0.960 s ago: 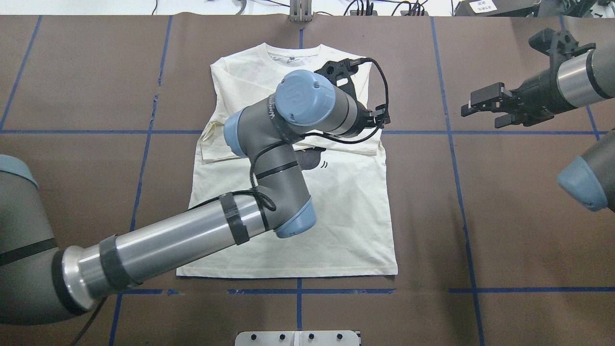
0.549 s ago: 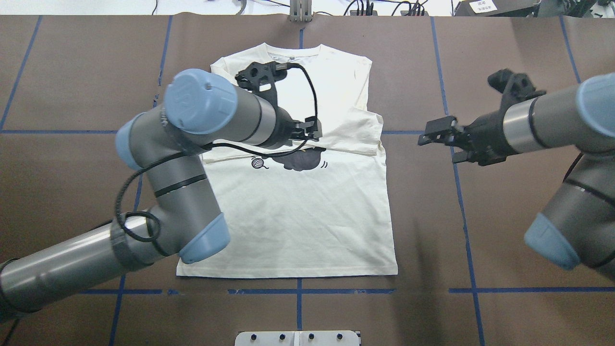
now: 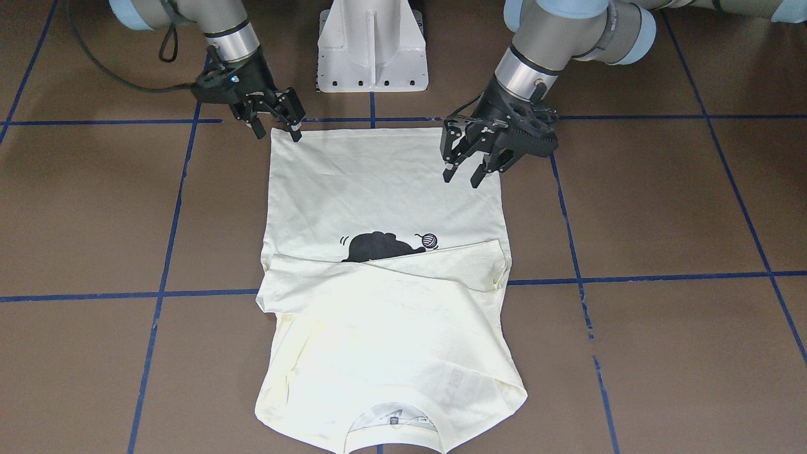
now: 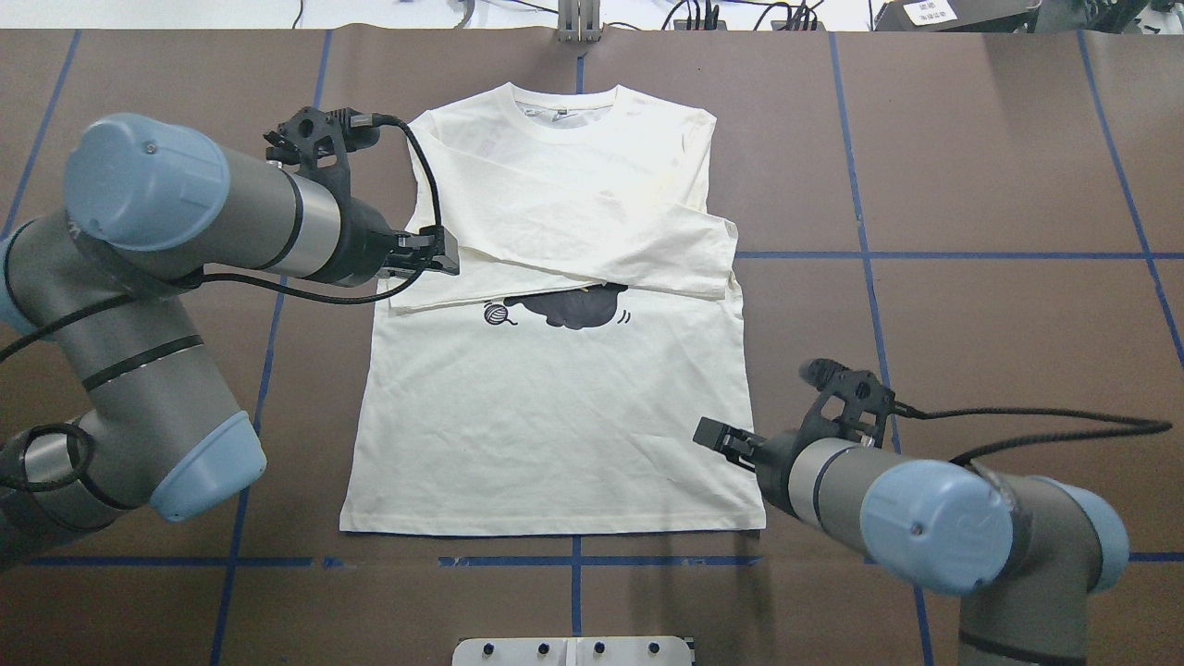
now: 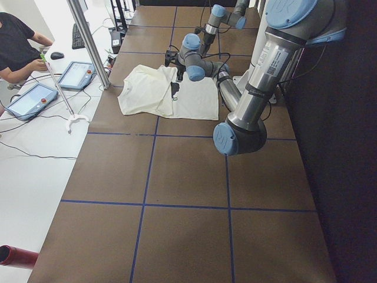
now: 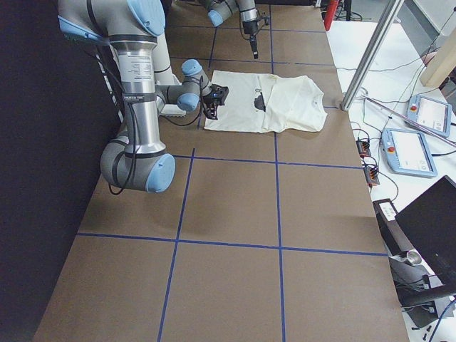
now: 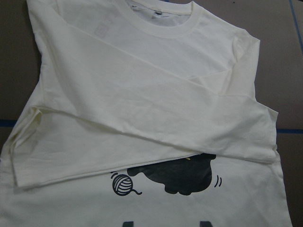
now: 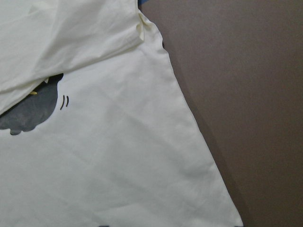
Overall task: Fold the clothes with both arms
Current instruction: 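Release the sleeve with the left gripper while the right gripper moves to the hem corner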
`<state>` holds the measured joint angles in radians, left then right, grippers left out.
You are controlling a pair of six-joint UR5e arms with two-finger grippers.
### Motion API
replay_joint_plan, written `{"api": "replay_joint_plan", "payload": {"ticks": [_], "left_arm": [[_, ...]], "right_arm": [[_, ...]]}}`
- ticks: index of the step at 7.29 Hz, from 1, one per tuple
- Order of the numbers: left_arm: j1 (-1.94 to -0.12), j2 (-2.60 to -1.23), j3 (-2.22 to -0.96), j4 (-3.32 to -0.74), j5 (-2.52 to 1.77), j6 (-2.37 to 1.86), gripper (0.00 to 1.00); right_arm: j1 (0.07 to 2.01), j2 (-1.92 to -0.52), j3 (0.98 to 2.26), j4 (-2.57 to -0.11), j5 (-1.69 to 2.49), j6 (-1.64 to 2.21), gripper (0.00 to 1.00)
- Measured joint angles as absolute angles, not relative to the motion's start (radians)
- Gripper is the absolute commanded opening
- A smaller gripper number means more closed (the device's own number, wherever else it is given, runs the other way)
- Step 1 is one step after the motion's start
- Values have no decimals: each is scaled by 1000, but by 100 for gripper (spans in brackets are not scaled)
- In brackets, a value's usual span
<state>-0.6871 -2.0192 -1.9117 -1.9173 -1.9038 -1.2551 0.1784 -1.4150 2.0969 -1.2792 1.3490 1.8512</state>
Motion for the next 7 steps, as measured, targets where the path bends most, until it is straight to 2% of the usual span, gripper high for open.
{"api": "replay_joint_plan", "payload": {"ticks": [1,5,6,7], "left_arm": [[-695,-2009,-1915,-1917,-1907,-1255,58],[-698,-2003,-1915,-1917,-1908,-1261,61],[-697,-2003,-1915,-1918,-1908,-1262,61],[-696,-2003,-1915,-1917,-1908,-1263,61]], "right_arm": [[113,-1415,2094,-1324,1276,1912,78],[61,-1426,2046,-1359,1218,2005,76],[61,-1428,2046,-1367,1219,2006,68],[58,-1427,2047,-1384,1219,2007,52]]}}
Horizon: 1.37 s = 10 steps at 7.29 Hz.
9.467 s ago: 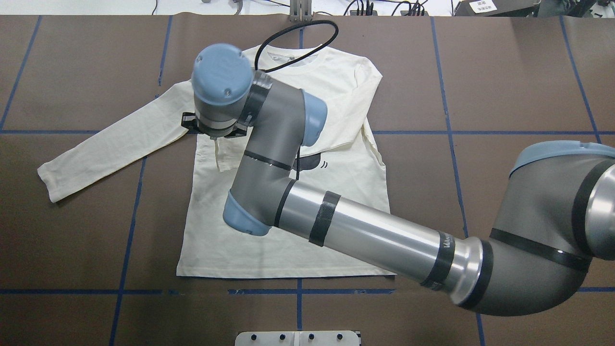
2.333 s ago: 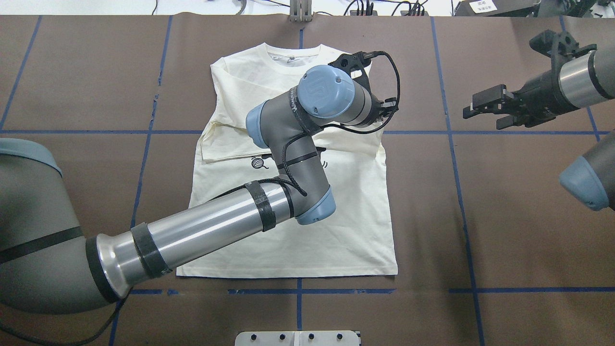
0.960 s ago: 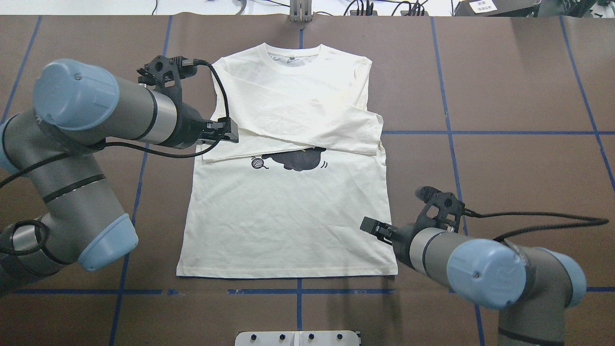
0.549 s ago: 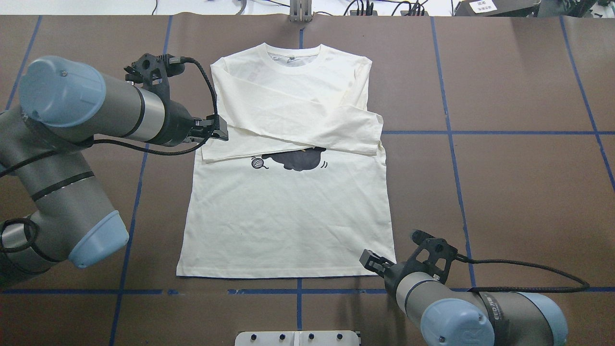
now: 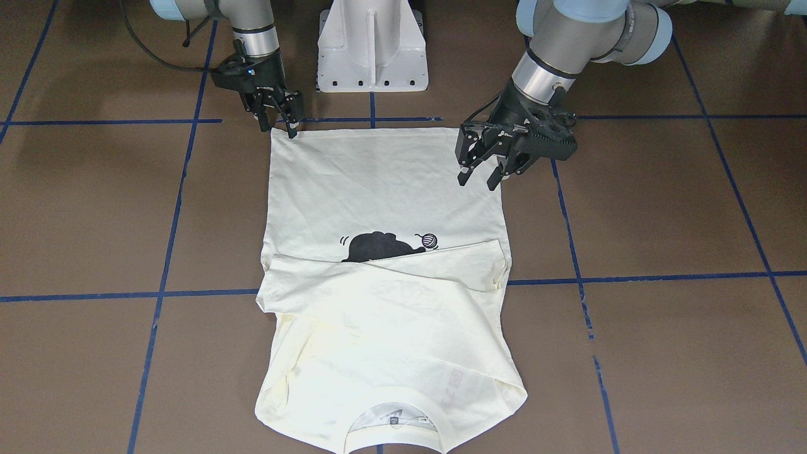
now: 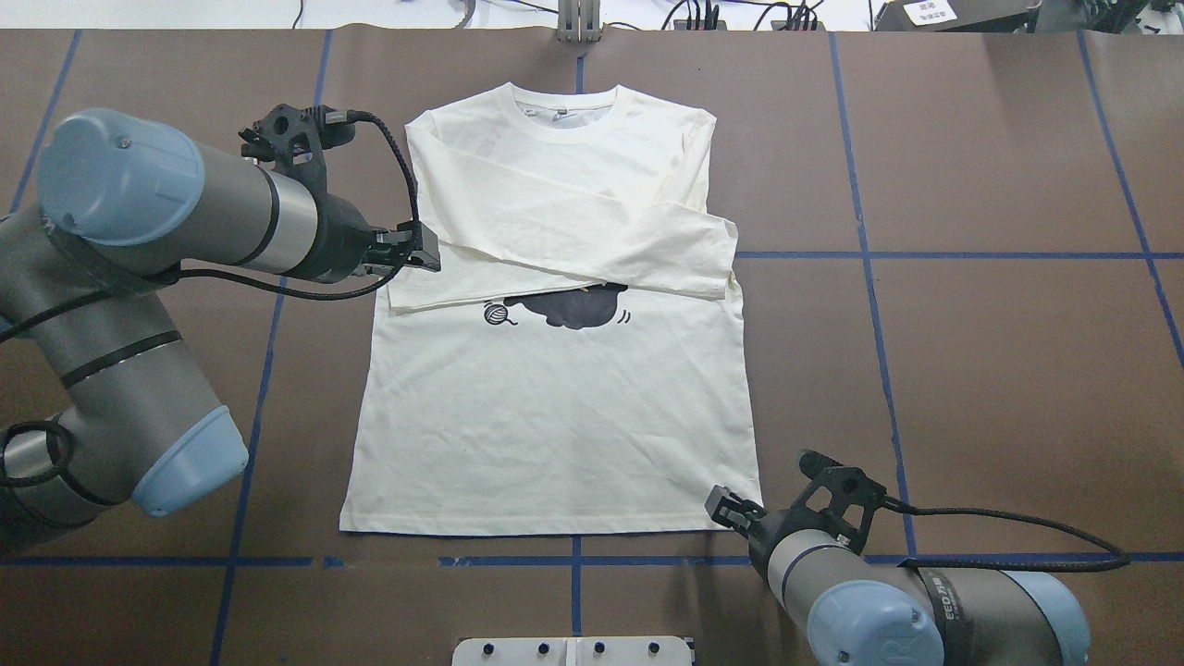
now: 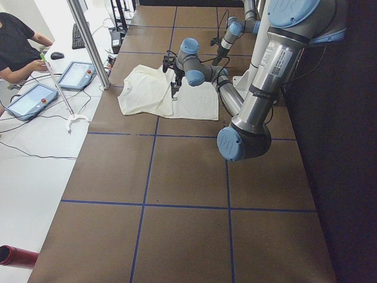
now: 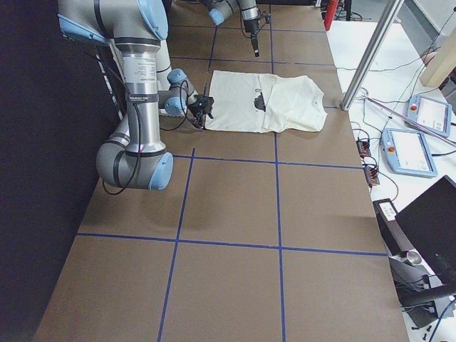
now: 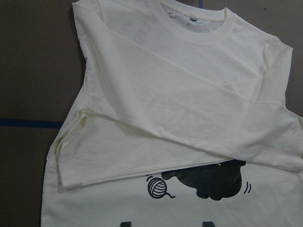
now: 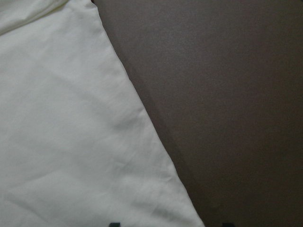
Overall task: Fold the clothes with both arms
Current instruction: 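Release the sleeve with the left gripper while the right gripper moves to the hem corner, then grasp both hem corners nearest the robot with the left and right grippers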
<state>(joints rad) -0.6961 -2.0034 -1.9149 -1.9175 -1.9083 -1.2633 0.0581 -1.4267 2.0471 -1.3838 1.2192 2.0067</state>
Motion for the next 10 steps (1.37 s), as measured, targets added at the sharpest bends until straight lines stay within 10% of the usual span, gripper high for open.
{"api": "replay_joint_plan", "payload": {"ticks": [3,10], "left_arm": [[-695,-2003,-1915,-1917,-1908,-1265,62],[-635,-1856,-2028,-1910,-1885,-1477,55]], "right_arm": [[41,-1426,2048,-1410,1220,2008,0],[26,-1429,2112,-1426,1258,2003,0]]}}
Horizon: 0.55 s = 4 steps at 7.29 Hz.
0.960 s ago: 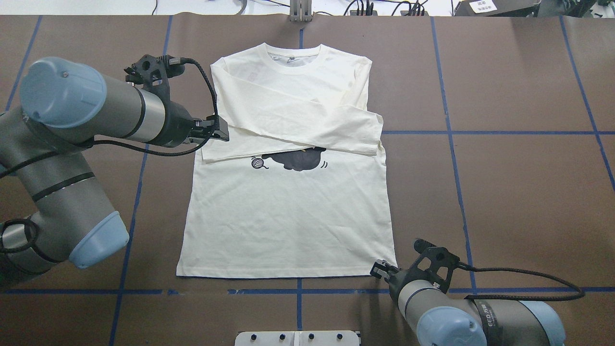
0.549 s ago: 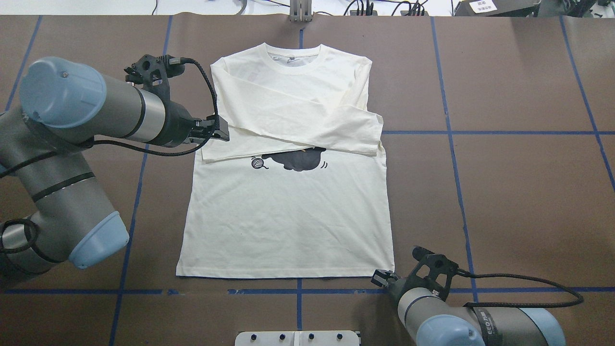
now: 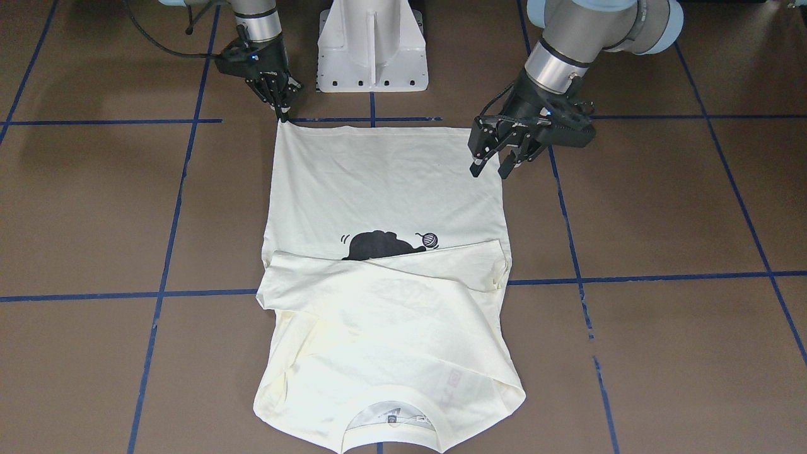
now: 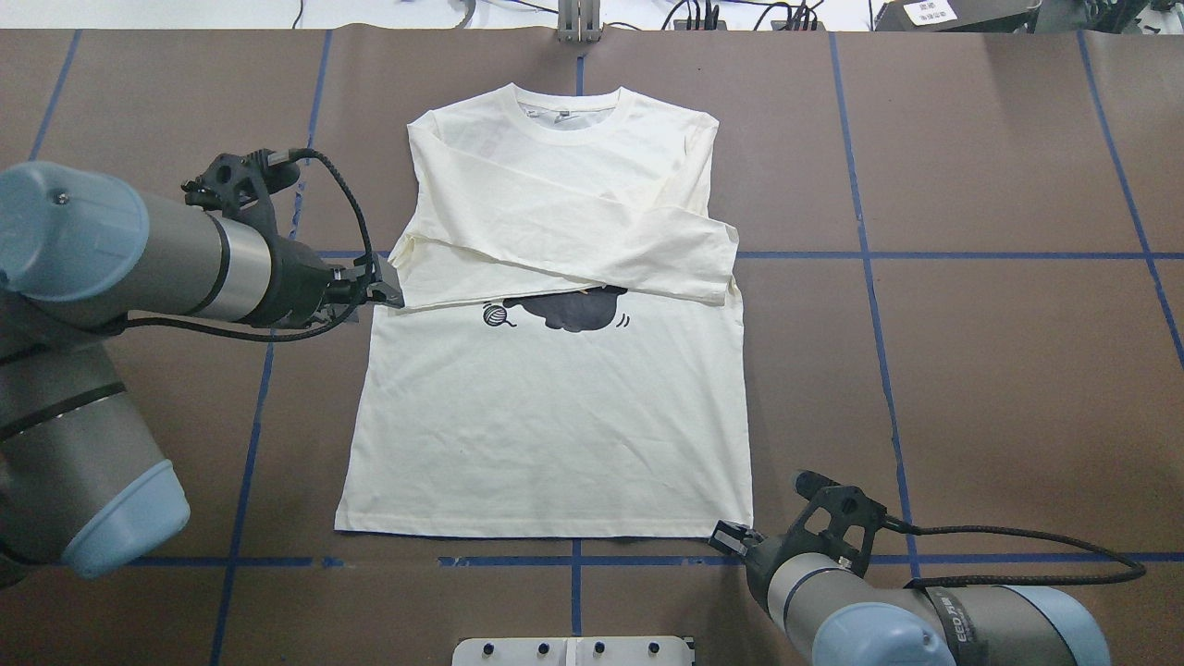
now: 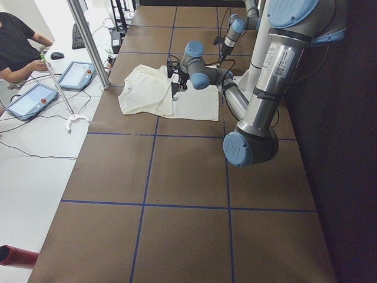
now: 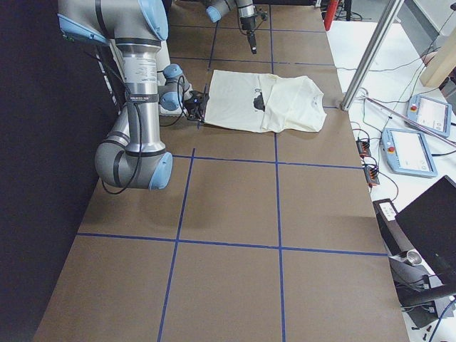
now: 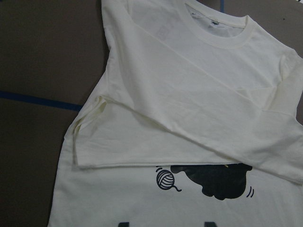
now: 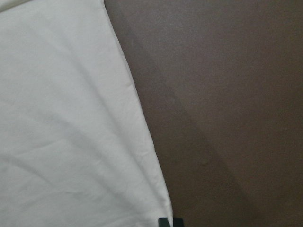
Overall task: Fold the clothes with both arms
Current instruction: 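Grasp both hem corners nearest the robot with the left and right grippers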
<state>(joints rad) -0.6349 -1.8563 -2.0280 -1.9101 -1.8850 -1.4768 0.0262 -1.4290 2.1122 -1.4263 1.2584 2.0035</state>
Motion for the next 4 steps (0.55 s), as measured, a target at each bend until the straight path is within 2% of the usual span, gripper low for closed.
{"api": "replay_joint_plan", "payload": {"ticks": [2,4], "left_arm": [[-496,-1772,-2053,-1909,-1800,-1587,51],[-371,-1697,-2058,-1909,-1718,-1669,51]], "right_arm": [[27,-1429,2114,-1427,1261,2003,0],[28,-1428,2115,-1427,1265,2000,0]]}}
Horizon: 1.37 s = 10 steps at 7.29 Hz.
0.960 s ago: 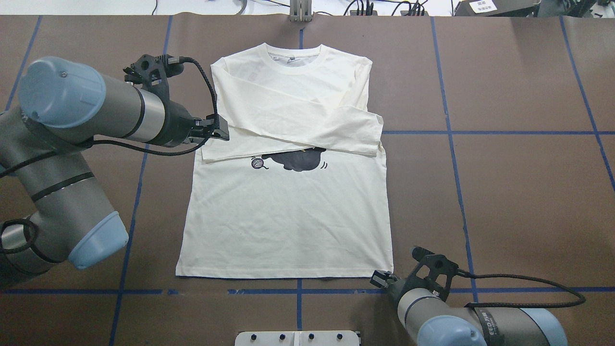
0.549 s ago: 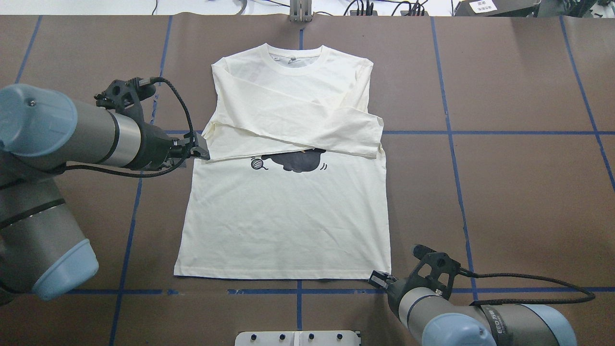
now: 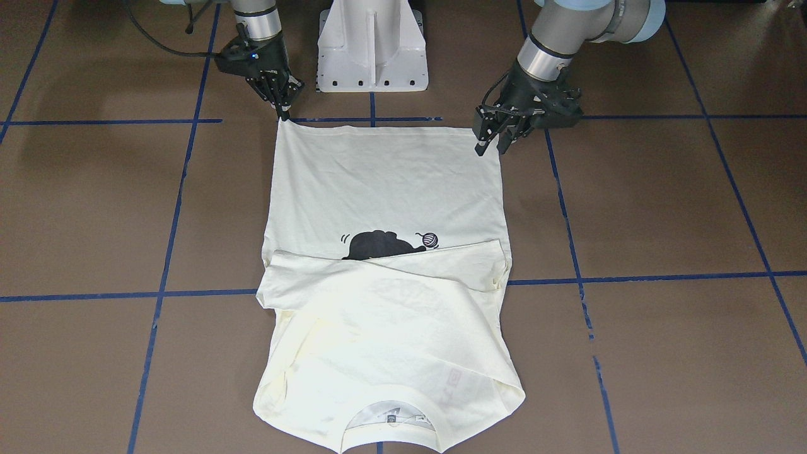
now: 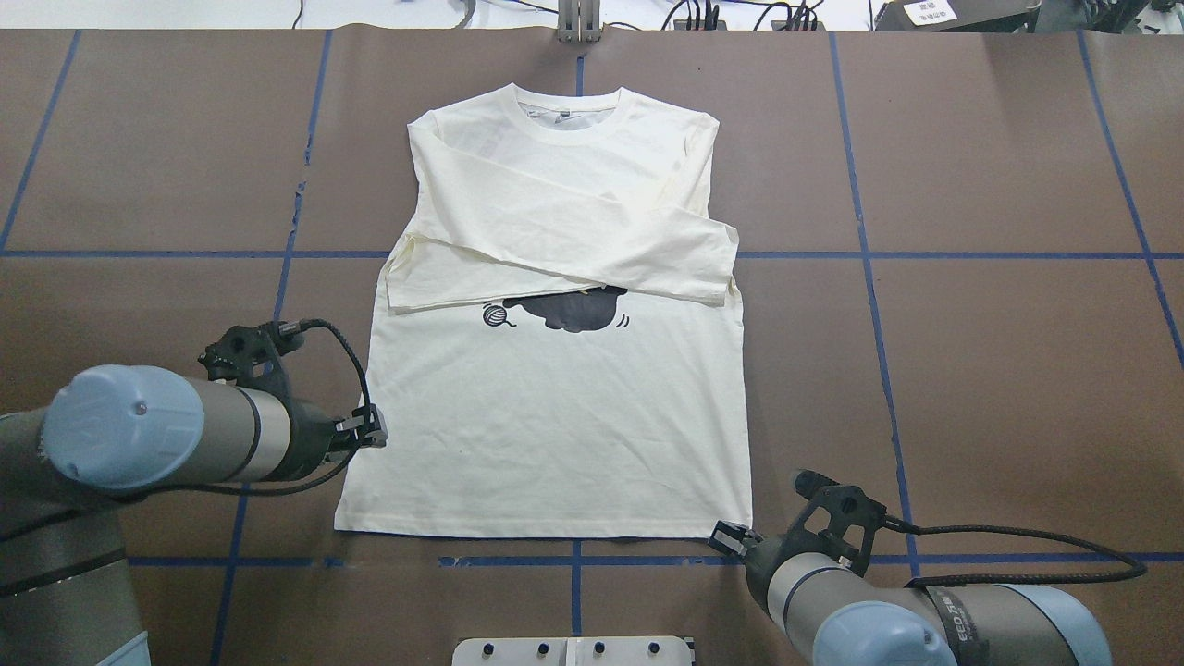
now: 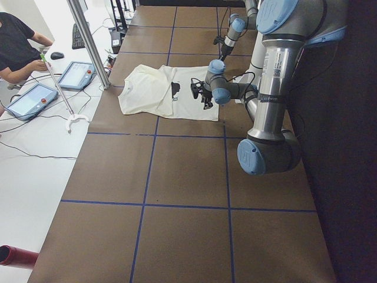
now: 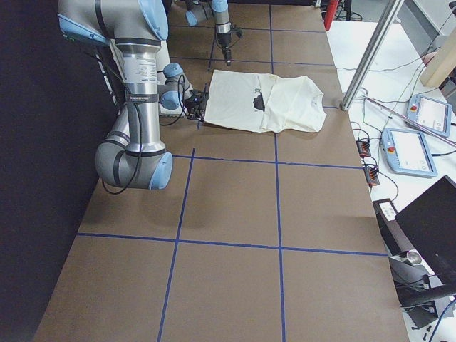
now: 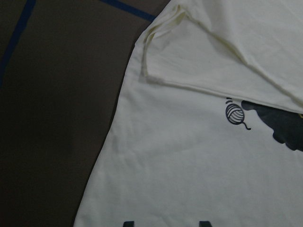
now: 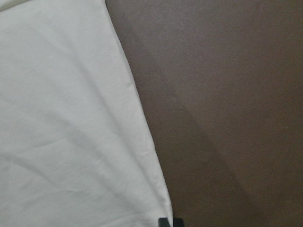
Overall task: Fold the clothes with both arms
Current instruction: 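Grasp both hem corners nearest the robot with the left and right grippers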
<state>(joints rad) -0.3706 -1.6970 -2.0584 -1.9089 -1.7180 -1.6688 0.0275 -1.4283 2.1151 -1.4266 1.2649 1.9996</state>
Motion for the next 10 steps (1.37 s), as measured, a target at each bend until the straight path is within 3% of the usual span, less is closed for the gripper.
{"api": "replay_joint_plan", "payload": {"ticks": [2,3,10], "left_arm": [[-301,-1673,-2045,-1908,-1683,-1711,54],[-284,-1671,-2034,-1908,-1679,-1724,61],[-273,-1655,-2005,-1907,-1683,-1733,55]], "right_arm": [[28,-1428,2116,-1427,1272,1998,0],[29,-1427,2116,-1427,1276,1997,0],[28,-1426,2115,-1427,1276,2000,0]]}}
